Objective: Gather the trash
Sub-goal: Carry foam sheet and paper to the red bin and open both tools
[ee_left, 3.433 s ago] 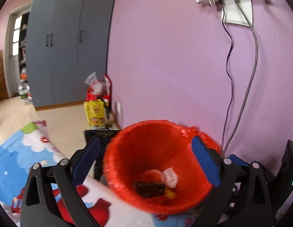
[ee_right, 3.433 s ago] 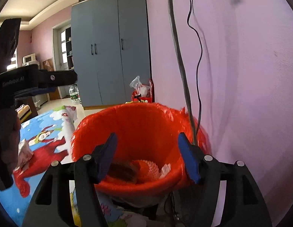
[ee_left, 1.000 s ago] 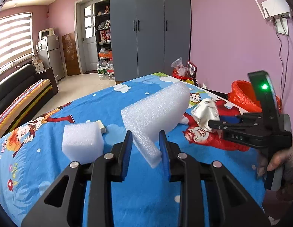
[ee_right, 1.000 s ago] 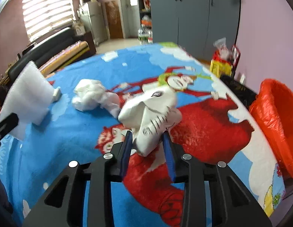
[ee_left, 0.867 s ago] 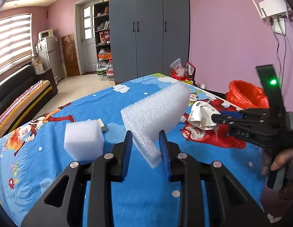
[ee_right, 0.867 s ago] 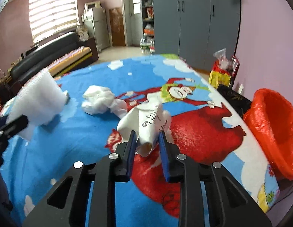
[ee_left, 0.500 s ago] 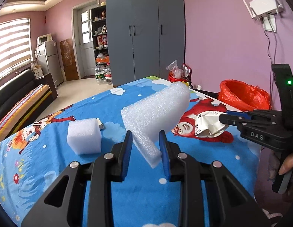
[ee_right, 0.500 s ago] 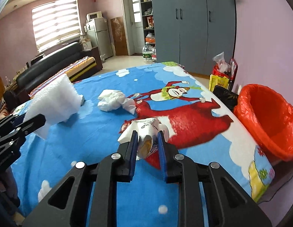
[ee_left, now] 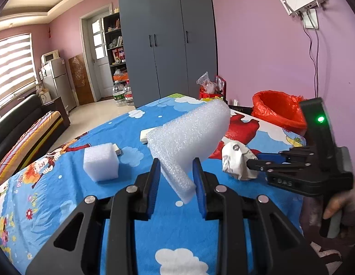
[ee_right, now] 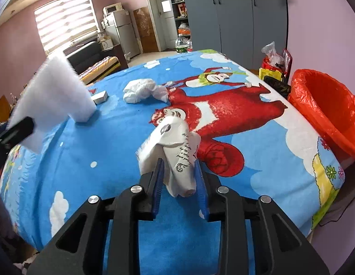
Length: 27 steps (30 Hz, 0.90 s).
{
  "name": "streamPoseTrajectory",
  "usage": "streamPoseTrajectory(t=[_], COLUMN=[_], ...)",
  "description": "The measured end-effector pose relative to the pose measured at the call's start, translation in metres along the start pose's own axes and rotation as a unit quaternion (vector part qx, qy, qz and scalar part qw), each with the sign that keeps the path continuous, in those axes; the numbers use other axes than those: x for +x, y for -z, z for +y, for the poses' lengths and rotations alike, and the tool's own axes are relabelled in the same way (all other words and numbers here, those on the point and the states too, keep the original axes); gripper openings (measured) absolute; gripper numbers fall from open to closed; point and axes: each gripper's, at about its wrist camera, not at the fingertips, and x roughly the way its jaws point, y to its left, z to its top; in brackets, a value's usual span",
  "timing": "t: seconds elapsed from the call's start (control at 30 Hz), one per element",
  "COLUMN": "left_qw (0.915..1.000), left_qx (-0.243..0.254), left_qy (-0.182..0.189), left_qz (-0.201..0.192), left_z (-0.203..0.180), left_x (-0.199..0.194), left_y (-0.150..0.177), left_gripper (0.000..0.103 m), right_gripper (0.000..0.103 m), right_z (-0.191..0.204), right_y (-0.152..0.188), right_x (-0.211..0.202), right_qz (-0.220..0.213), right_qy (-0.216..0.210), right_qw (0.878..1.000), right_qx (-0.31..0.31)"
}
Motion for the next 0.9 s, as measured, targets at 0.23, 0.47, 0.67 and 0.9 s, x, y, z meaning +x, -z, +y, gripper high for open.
streamPoseTrajectory(t=[0.23,0.47,0.67,0.9], left_qw=[0.9999,0.9999,0.9995,0.9979], left_qx=[-0.01,0.003,0.017,0.029], left_qy=[-0.006,0.011,0.027,0.057], left_qz=[0.009,0.006,0.005,-0.008], left_z=[0.0,-0.02,-0.041,-0.068], left_x=[-0.01,-0.013,-0.012,0.0], left_y=[0.003,-0.001,-0.007,-0.02], left_gripper=[0.028,0.028,0.028,0.028], right_gripper=[0.019,0.019,0.019,0.019], right_z=[-0.002,-0.017,-0.038,-0.055], right_y=[0.011,0.006,0.015,0.017], right_x=[-0.023,-0.068,-0.09,-0.113], right_qz=[-0.041,-0.093,-0.108,-0.141], right_qy=[-0.005,0.003,0.012,0.033], right_qw=[0.999,0.996,0.994,0.989], right_qx=[-0.012,0.002,0.021,0.033])
